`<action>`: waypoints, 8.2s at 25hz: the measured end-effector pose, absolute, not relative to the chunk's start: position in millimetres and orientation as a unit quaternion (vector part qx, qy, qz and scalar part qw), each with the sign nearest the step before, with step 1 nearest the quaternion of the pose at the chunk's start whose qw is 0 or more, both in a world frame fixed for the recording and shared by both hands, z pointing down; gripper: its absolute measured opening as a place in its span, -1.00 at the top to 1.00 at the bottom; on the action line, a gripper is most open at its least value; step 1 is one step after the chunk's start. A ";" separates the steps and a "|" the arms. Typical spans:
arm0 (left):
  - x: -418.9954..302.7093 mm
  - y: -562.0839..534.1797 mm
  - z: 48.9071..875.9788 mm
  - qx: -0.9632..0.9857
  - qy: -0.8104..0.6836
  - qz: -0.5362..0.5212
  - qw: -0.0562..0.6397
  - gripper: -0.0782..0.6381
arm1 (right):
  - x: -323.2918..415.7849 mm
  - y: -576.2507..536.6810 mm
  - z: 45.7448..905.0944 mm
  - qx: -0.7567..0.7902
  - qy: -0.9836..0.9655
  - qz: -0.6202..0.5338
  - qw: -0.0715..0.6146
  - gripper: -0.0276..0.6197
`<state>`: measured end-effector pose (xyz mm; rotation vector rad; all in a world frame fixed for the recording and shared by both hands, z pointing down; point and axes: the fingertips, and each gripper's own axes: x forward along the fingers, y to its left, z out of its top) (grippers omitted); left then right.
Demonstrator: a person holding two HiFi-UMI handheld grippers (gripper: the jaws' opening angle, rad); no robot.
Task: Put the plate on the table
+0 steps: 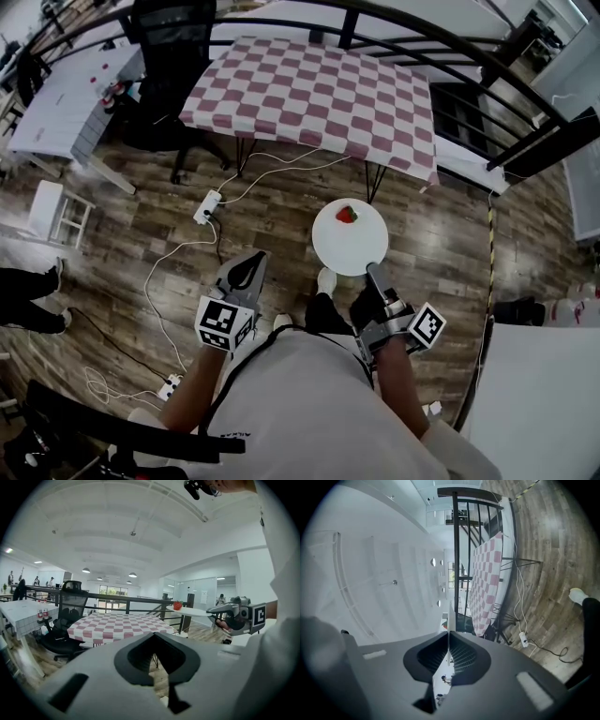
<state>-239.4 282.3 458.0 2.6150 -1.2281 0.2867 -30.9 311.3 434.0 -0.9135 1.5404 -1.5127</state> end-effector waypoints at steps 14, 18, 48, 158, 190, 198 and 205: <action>-182.8 180.9 452.7 0.891 -0.424 0.108 0.119 0.77 | 23.0 204.0 436.3 -0.353 0.607 -0.601 0.382 0.86; -161.5 149.2 444.9 0.889 -0.430 0.107 0.118 0.77 | 40.4 170.1 432.5 -0.345 0.610 -0.606 0.375 0.86; -12.5 34.0 446.5 0.883 -0.442 0.109 0.114 0.77 | 179.7 61.9 472.9 -0.340 0.605 -0.634 0.342 0.86; -33.4 -281.8 563.6 0.865 -0.426 0.192 0.184 0.77 | 106.5 -249.2 640.0 -0.265 0.675 -0.651 0.226 0.85; -32.5 -275.8 593.5 0.863 -0.412 0.210 0.203 0.77 | 105.9 -252.0 711.9 -0.338 0.627 -0.688 0.137 0.86; -30.9 -280.7 592.2 0.867 -0.406 0.211 0.200 0.77 | 110.6 -255.3 725.2 -0.376 0.604 -0.697 0.090 0.85; -32.6 -286.2 586.3 0.867 -0.405 0.212 0.197 0.77 | 113.5 -255.0 733.9 -0.408 0.591 -0.695 0.044 0.82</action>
